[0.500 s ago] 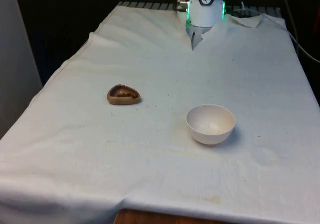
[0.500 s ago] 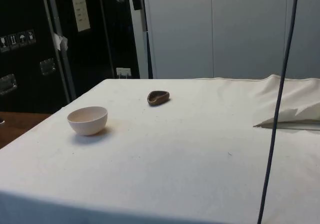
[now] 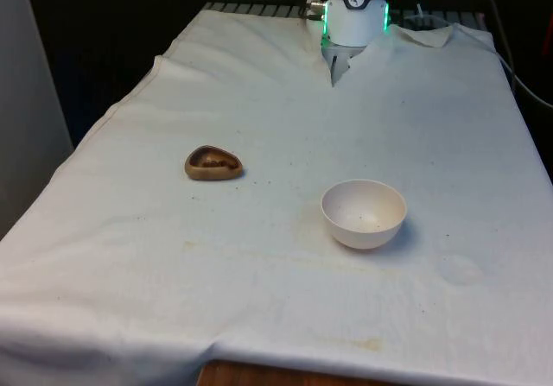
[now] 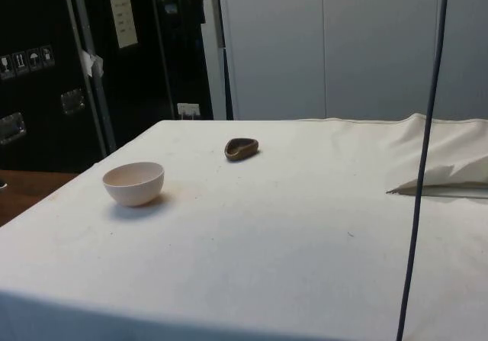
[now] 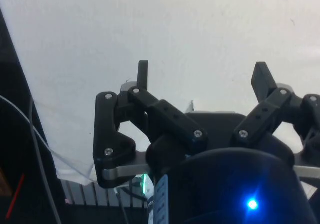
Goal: Pour the coffee beans from the cup into the bowl.
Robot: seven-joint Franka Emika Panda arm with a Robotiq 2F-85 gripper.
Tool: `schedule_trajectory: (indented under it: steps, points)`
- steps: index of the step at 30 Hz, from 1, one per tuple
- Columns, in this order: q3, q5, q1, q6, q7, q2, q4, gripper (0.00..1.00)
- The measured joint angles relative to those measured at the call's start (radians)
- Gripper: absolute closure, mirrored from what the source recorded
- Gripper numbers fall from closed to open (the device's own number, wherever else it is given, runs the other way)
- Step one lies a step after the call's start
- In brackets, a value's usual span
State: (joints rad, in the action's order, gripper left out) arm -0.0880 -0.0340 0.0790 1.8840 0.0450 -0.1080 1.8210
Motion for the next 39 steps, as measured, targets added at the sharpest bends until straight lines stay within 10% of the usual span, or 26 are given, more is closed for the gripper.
schedule_trajectory:
  steps: [39]
  points:
    - [-0.112,0.12,-0.054,0.22,0.107,-0.001,0.133,0.0]
